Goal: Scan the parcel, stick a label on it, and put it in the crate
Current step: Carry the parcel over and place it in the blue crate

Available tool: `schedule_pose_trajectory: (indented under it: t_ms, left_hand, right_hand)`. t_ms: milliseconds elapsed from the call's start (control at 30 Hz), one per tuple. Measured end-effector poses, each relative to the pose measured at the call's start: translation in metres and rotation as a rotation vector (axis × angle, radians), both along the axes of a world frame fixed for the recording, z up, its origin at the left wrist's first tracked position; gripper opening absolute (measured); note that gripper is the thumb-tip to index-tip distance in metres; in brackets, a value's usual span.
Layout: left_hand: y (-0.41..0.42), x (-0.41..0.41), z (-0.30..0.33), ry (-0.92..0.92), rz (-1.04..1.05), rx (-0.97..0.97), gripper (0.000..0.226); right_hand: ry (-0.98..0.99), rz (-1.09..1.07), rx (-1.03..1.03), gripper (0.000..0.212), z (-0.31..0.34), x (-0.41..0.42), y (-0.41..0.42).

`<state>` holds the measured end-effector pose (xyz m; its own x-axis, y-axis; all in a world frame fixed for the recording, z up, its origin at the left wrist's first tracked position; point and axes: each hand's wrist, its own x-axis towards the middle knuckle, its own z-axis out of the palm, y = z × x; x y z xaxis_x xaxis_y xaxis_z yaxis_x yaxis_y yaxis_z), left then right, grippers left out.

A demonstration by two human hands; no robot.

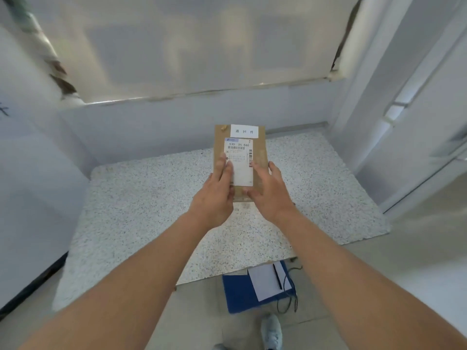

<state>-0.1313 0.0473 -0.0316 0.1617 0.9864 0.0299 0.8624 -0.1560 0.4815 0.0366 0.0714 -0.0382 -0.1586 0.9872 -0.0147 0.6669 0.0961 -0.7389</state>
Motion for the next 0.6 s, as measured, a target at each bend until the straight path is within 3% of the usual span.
schedule_pose_trajectory:
  t_ms: [300,600]
  left_hand:
    - [-0.025,-0.001,0.111,0.053,0.0,0.18,0.074]
    - [-0.074,0.015,0.181,0.075,0.106,0.294,0.078]
  right_hand:
    - [-0.069,0.059,0.267,0.079,0.108,-0.004,-0.019]
    - [-0.021,0.192,0.419,0.075,0.185,0.01,-0.055]
